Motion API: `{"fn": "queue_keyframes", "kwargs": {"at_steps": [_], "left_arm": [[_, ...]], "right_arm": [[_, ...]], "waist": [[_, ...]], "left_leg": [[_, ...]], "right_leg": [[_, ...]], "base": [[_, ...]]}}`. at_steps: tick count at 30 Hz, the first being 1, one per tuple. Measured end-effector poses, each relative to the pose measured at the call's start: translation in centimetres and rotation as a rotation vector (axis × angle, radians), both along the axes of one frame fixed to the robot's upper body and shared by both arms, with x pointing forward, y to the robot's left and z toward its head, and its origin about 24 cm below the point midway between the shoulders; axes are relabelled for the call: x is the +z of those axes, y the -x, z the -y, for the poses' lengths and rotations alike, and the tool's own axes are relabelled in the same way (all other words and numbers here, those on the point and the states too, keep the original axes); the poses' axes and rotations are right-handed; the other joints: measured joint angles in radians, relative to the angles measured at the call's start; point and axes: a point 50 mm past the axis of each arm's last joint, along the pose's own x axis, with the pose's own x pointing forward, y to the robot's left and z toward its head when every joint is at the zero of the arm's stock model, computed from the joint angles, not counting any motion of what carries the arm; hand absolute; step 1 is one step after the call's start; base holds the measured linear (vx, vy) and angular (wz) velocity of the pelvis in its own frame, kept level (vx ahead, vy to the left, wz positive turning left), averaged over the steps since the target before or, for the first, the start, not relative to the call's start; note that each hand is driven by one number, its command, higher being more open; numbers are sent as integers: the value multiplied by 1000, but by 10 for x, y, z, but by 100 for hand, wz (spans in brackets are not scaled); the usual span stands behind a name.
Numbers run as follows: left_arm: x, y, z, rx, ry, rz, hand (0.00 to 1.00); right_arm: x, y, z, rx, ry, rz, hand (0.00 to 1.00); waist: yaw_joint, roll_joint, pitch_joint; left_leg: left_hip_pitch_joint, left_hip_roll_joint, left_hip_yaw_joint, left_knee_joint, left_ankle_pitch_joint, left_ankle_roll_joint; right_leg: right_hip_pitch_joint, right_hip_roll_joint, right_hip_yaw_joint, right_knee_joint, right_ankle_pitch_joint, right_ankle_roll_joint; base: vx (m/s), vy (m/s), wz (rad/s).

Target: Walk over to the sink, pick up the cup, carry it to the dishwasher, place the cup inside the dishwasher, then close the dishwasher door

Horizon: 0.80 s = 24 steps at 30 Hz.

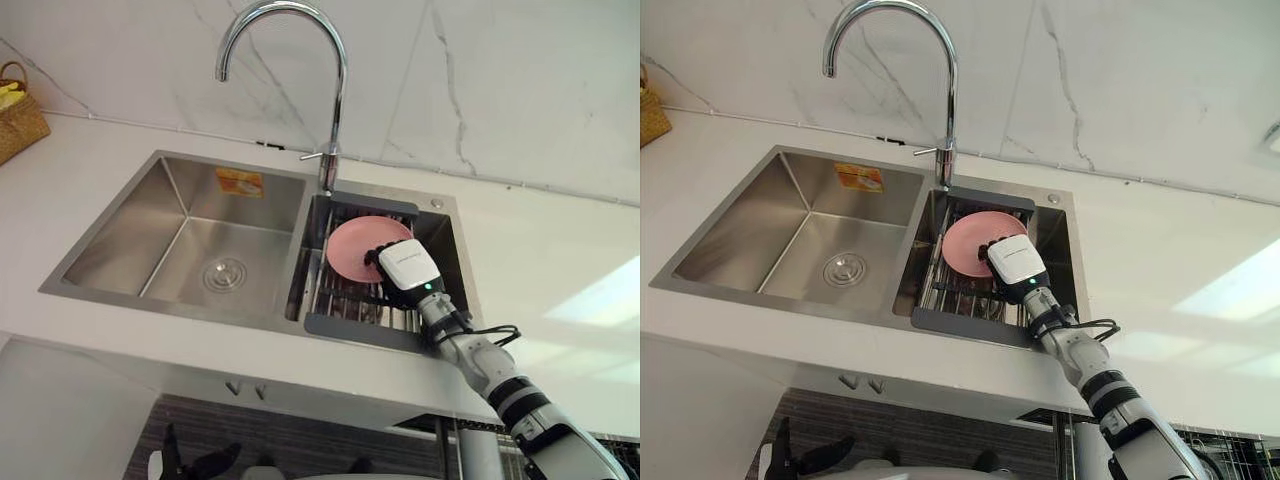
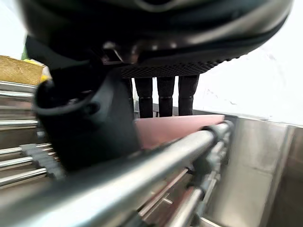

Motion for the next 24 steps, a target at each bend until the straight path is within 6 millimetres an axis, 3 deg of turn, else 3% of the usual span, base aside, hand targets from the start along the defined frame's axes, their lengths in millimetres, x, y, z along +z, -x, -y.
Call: {"fn": "queue_keyframes", "kwargs": {"at_steps": [7, 13, 24], "left_arm": [[1, 1, -1, 3, -9, 15, 100], [2, 1, -1, 2, -14, 30, 100], [3, 1, -1, 10, -23, 38, 100]], "right_arm": [[2, 0, 1, -24, -21, 68, 0], [14, -4, 3, -81, -152, 123, 0], [41, -2, -16, -33, -386, 157, 0]], "waist": [[0, 2, 3], [-2, 7, 7], [-6, 24, 21]], "left_leg": [[1, 0, 0, -10, 8, 1], [2, 1, 5, -11, 8, 1], [8, 0, 24, -12, 6, -2]], "right_leg": [[0, 1, -2, 0, 0, 0], [-4, 1, 6, 0, 0, 0], [-10, 0, 25, 0, 2, 2]], "base": [[0, 0, 1], [0, 0, -1], [7, 10, -4]]}}
